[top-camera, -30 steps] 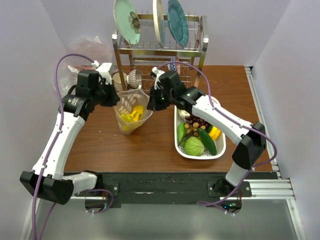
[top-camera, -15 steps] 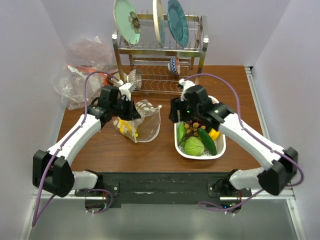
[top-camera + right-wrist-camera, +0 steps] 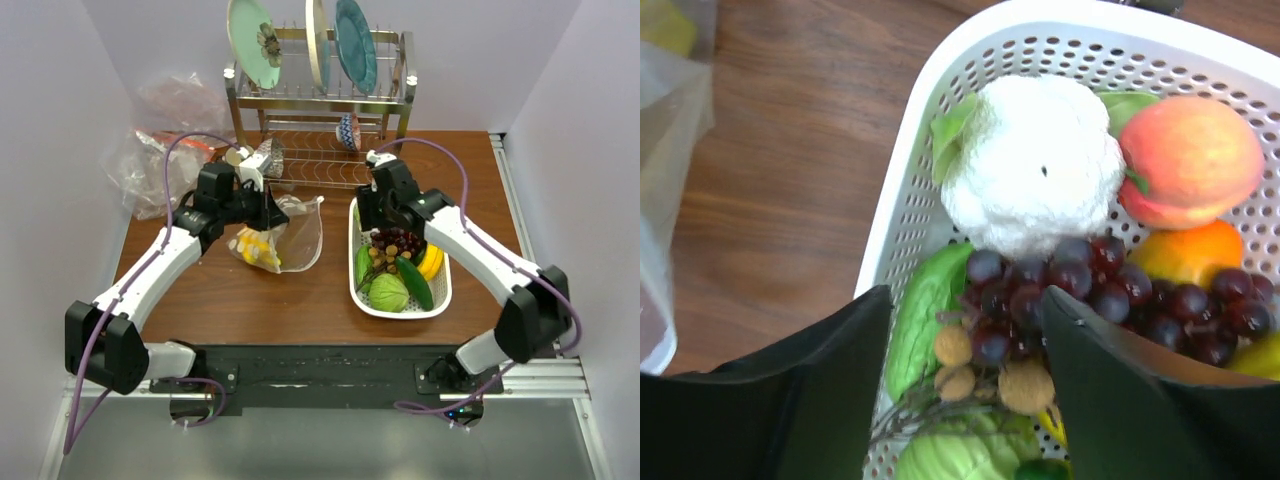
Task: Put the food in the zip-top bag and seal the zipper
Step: Adjust the zipper on the food storage bag, then pick up the fake vegetable from the bin.
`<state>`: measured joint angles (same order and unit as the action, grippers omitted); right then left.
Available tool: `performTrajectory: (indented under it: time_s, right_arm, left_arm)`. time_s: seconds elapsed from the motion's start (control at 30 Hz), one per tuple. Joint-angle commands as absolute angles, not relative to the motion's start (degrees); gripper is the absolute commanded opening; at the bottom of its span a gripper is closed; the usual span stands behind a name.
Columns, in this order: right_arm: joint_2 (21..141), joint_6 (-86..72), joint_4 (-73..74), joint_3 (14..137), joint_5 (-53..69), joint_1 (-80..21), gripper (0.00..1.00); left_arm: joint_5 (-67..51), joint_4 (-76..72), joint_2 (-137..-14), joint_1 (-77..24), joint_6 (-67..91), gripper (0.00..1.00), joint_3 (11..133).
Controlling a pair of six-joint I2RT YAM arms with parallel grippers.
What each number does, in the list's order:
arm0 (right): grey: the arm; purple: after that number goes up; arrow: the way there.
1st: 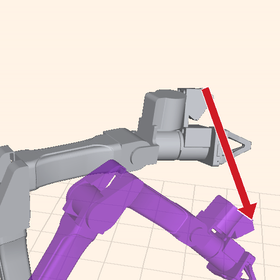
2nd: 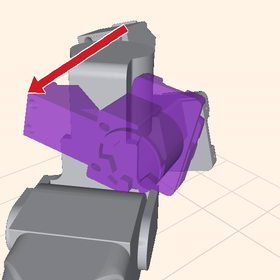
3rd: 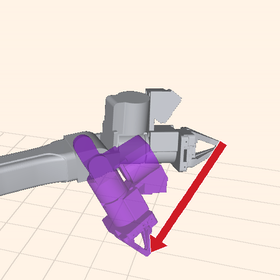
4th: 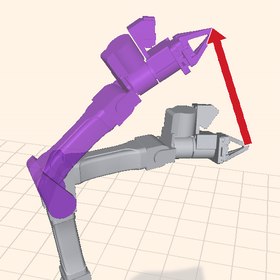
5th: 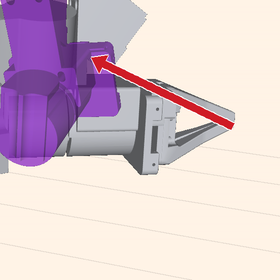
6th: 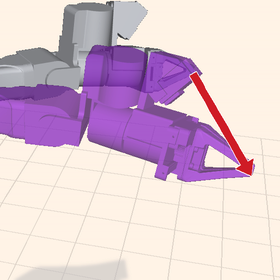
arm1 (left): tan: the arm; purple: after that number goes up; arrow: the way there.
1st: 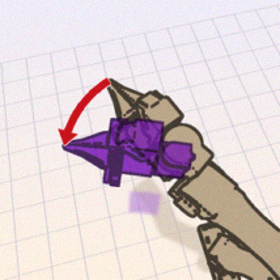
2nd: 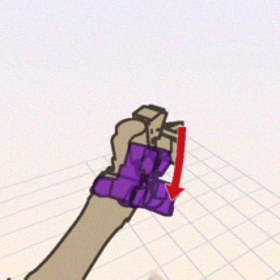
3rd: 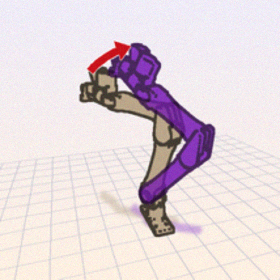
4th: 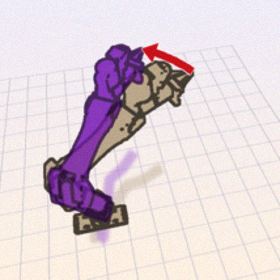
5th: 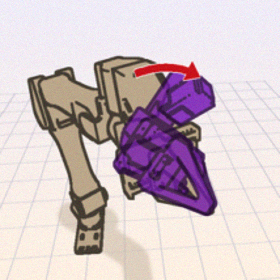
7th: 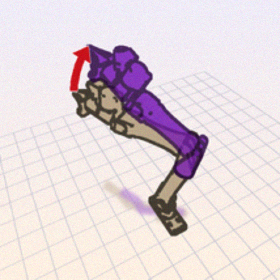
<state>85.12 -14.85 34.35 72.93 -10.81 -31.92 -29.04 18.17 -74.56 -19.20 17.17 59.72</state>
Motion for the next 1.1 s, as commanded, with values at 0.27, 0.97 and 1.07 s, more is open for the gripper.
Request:
performTrajectory:
  time_s: [0.27, 0.97, 1.07]
  right_arm:
    - [97.1, -7.9, 34.2, 83.6, -21.1, -31.9, 0.87]
    - [109.2, -0.4, 30.9, 80.2, -19.4, -32.1, 0.99]
    - [110.6, -1.1, 30.1, 78.8, -20.8, -32.1, 0.99]
  left_arm:
    - [-31.4, 13.2, -72.5, -19.1, 14.3, 0.0, 62.4]
    - [-32.6, 13.4, -72.3, -19.1, 15.1, 0.0, 61.5]
    - [-32.8, 13.2, -72.5, -19.1, 15.0, 0.0, 61.4]
